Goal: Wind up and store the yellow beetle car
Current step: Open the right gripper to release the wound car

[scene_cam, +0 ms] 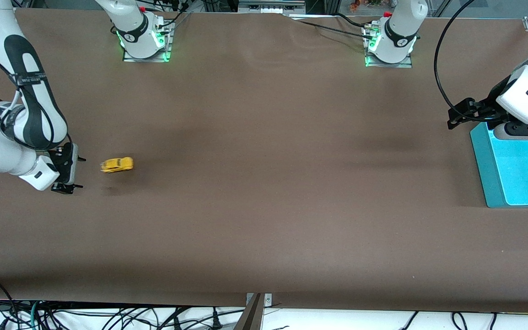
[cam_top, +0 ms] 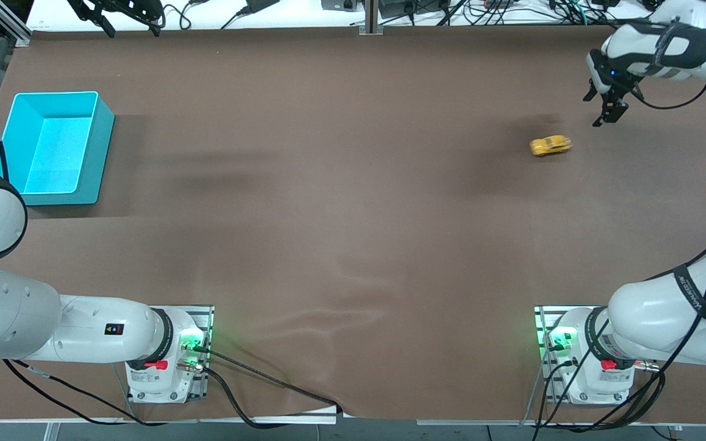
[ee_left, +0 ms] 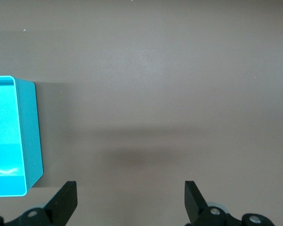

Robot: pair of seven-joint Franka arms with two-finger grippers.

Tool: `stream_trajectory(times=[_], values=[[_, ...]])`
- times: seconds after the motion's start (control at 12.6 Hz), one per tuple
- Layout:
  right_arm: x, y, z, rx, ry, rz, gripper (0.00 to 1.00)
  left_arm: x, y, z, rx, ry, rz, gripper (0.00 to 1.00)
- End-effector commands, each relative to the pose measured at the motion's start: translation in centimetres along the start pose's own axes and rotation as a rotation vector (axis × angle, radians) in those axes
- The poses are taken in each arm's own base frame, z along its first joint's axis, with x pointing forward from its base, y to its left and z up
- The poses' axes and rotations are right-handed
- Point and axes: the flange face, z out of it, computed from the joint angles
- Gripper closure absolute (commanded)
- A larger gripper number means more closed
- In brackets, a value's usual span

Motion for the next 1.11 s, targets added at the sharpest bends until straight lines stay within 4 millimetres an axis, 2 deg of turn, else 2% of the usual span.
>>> stream_trajectory(times=[0.0,0.16,0.47,0.79,1.03], values=[[2.4,0.6,-4.0,0.018,-0.021,0.050,0.00,0.3,0.0,-0.5,0.013,-0.004,0.000,0.00],[4.2,0.7,-7.2,-0.001,-0.064,0.135,0.00,0.3,0.0,-0.7,0.013,-0.001,0.000,0.00],[7.4,-0.8,-12.9,-0.038,-0.072,0.331,0.00,0.3,0.0,-0.7,0.013,-0.001,0.000,0.00],[7.8,-1.5,-14.6,-0.038,-0.070,0.383,0.00,0.3,0.0,-0.7,0.013,-0.001,0.000,0.00],[8.8,-3.1,-18.0,-0.057,-0.080,0.563,0.00,0.3,0.0,-0.6,0.013,-0.002,0.000,0.00]])
